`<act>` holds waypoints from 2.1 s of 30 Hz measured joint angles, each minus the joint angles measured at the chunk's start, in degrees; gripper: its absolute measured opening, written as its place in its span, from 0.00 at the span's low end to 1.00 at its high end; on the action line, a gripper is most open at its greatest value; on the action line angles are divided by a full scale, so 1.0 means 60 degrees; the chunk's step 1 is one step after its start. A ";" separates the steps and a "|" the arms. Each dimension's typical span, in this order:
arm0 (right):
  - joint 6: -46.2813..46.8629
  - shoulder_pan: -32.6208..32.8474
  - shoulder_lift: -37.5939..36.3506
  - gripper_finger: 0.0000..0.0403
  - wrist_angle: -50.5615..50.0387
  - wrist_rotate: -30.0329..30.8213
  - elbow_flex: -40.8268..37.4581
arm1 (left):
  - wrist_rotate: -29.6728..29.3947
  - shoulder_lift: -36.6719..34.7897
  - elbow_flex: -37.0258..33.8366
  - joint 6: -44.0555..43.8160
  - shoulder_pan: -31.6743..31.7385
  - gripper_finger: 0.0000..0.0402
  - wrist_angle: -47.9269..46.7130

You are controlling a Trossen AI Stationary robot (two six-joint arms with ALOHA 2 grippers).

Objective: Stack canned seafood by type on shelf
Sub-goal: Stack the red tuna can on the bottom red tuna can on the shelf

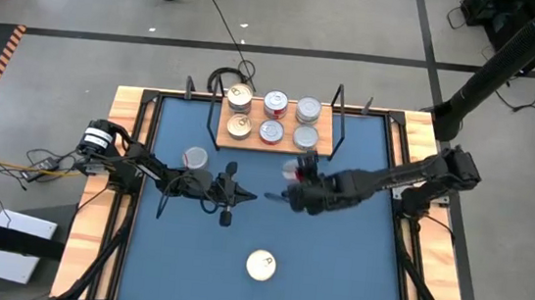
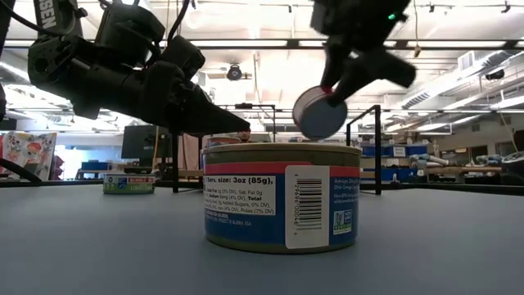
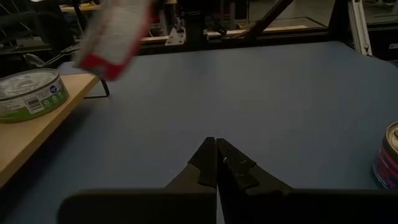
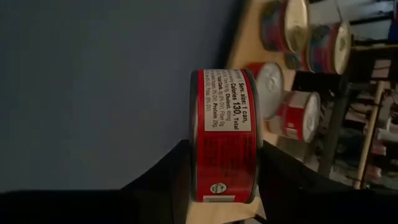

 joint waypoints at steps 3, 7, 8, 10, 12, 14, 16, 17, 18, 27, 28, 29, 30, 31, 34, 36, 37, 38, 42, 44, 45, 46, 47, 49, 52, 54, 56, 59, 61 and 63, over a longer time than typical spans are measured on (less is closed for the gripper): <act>-0.0737 -0.0588 0.0000 0.37 0.0501 -0.0009 -0.0045 | 0.0045 0.0000 0.0000 0.0000 -0.0003 0.00 -0.0017; -0.1846 -0.1217 0.0000 0.37 0.1544 -0.0020 -0.0516 | 0.0049 0.0000 0.0000 -0.0002 -0.0004 0.00 0.0061; -0.2154 -0.1349 0.0000 0.37 0.1927 -0.0030 -0.0665 | 0.0049 0.0000 0.0000 -0.0004 -0.0011 0.00 0.0081; -0.2892 -0.1572 0.0000 0.37 0.2954 0.0100 -0.0958 | 0.0049 0.0000 0.0000 -0.0004 -0.0029 0.00 0.0085; -0.3794 -0.1805 0.0000 0.37 0.4262 0.0301 -0.1203 | 0.0050 0.0000 0.0000 -0.0004 -0.0029 0.00 0.0086; -0.4615 -0.2073 0.0032 0.37 0.5280 0.0187 -0.1330 | 0.0049 0.0000 0.0000 -0.0004 -0.0015 0.00 0.0092; -0.5239 -0.2407 0.0146 0.37 0.5966 -0.0150 -0.1344 | 0.0049 0.0000 0.0000 0.0007 -0.0015 0.00 0.0089; -0.5481 -0.2582 0.0230 0.37 0.6202 -0.0346 -0.1345 | 0.0049 0.0000 0.0000 0.0007 -0.0015 0.00 0.0092; -0.5654 -0.2756 0.0340 0.37 0.6437 -0.0591 -0.1356 | 0.0049 0.0000 0.0000 0.0006 -0.0015 0.00 0.0090; -0.7824 -0.3674 0.1957 0.37 0.8808 -0.0619 -0.1370 | 0.0049 0.0000 0.0000 0.0004 -0.0015 0.00 0.0083; -0.7962 -0.3721 0.2059 0.37 0.9055 -0.0531 -0.1370 | 0.0049 0.0000 0.0000 0.0004 -0.0015 0.00 0.0081; -0.8055 -0.3765 0.2144 0.37 0.9260 -0.0411 -0.1370 | 0.0049 0.0000 0.0000 0.0004 -0.0015 0.00 0.0081; -0.8090 -0.3798 0.2213 0.37 0.9432 -0.0345 -0.1370 | 0.0048 0.0000 0.0000 0.0004 -0.0015 0.00 0.0081; -0.8093 -0.3821 0.2248 0.37 0.9551 -0.0332 -0.1370 | 0.0045 0.0000 0.0000 0.0004 -0.0015 0.00 0.0081; -0.7965 -0.3883 0.2248 0.38 0.9594 -0.0556 -0.1370 | 0.0045 0.0000 0.0000 0.0004 -0.0015 0.00 0.0078; -0.7825 -0.3911 0.2248 0.39 0.9569 -0.0605 -0.1370 | 0.0045 0.0000 0.0000 0.0004 -0.0015 0.00 0.0078; -0.7760 -0.3928 0.2248 0.41 0.9523 -0.0608 -0.1370 | 0.0045 0.0000 0.0000 0.0012 -0.0015 0.00 0.0078; -0.7718 -0.3947 0.2248 0.42 0.9474 -0.0606 -0.1370 | 0.0045 0.0000 0.0000 0.0040 -0.0015 0.00 0.0078; -0.7665 -0.4008 0.2237 0.49 0.8941 -0.0709 -0.1351 | 0.0045 0.0000 0.0000 0.0036 -0.0015 0.00 0.0074; -0.7525 -0.4014 0.2240 0.52 0.8629 -0.0766 -0.1351 | 0.0045 0.0000 0.0000 0.0036 -0.0015 0.00 0.0072; -0.7451 -0.4013 0.2240 0.53 0.8516 -0.0801 -0.1351 | 0.0045 0.0000 0.0000 0.0036 -0.0015 0.00 0.0074; -0.7410 -0.4006 0.2240 0.55 0.8437 -0.0798 -0.1351 | 0.0045 0.0000 0.0000 0.0034 -0.0015 0.00 0.0073; -0.7317 -0.4006 0.2240 0.56 0.8375 -0.0791 -0.1351 | 0.0045 0.0000 0.0000 0.0033 -0.0015 0.00 0.0070; -0.7014 -0.4006 0.2240 0.59 0.8334 -0.0738 -0.1351 | 0.0045 0.0000 0.0000 0.0033 -0.0015 0.00 0.0072; -0.6489 -0.4006 0.2229 0.63 0.8274 -0.0711 -0.1320 | 0.0043 0.0000 0.0000 0.0033 -0.0015 0.00 0.0074; -0.6046 -0.4006 0.2229 0.67 0.8127 -0.0733 -0.1204 | 0.0044 0.0000 0.0000 0.0033 -0.0015 0.00 0.0074; -0.5715 -0.4006 0.2226 0.70 0.8011 -0.0830 -0.1073 | 0.0045 0.0000 0.0000 0.0033 -0.0015 0.00 0.0074; -0.5412 -0.4006 0.2226 0.73 0.7701 -0.0928 -0.0906 | 0.0041 0.0000 0.0000 0.0033 -0.0015 0.00 0.0074; -0.5185 -0.4006 0.2226 0.74 0.7472 -0.1062 -0.0769 | 0.0042 0.0000 0.0000 0.0033 -0.0015 0.00 0.0074; -0.4916 -0.4006 0.2226 0.75 0.7165 -0.1161 -0.0651 | 0.0041 0.0000 0.0000 0.0033 -0.0015 0.00 0.0070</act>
